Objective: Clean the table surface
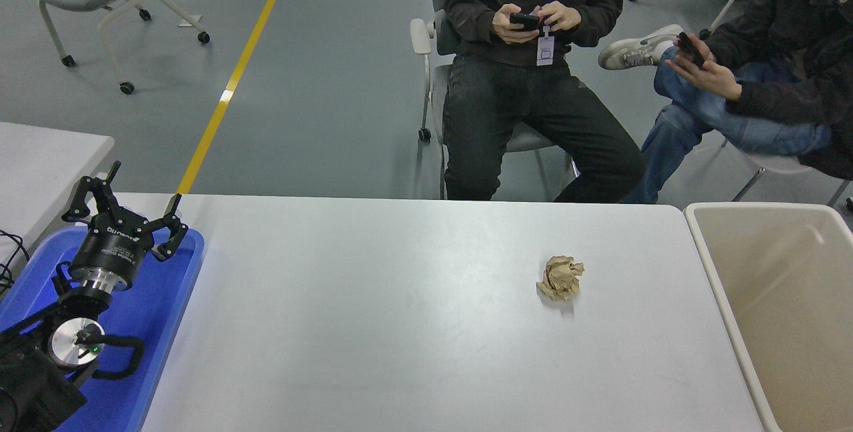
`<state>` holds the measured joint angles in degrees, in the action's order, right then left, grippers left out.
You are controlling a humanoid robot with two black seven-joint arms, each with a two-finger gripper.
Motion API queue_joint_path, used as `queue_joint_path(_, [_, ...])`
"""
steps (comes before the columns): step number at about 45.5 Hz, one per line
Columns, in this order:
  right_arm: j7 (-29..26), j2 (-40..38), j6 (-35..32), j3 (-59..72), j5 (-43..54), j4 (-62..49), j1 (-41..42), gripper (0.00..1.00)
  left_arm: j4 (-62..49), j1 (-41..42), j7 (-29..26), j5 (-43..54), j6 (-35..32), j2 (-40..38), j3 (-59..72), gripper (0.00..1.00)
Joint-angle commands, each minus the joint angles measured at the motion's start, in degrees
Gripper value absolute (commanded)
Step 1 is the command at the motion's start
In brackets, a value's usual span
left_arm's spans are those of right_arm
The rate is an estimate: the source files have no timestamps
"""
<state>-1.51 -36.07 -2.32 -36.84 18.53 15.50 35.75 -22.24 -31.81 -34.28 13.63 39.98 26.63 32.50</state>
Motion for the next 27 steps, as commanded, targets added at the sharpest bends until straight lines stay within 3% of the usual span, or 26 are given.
queue_joint_path(1, [0.01, -1.11, -0.58, -17.38, -0.16, 10.24, -3.67, 0.99, 0.00, 0.00, 0.00, -0.01, 0.01, 0.00, -0.06, 1.00])
queue_joint_path(11, [0.01, 0.73, -8.67, -29.14, -2.62, 16.49, -8.32, 0.99, 0.00, 0.00, 0.00, -0.01, 0.01, 0.00, 0.02, 1.00])
queue_joint_path(20, [0.10, 6.88, -9.37, -43.74, -2.62, 16.93, -10.00, 0.99, 0.00, 0.00, 0.00, -0.01, 0.01, 0.00, 0.02, 1.00])
queue_joint_path(27, [0.19, 10.05, -9.46, -45.77, -2.62, 16.93, -10.18, 0.99, 0.00, 0.00, 0.00, -0.01, 0.01, 0.00, 0.02, 1.00])
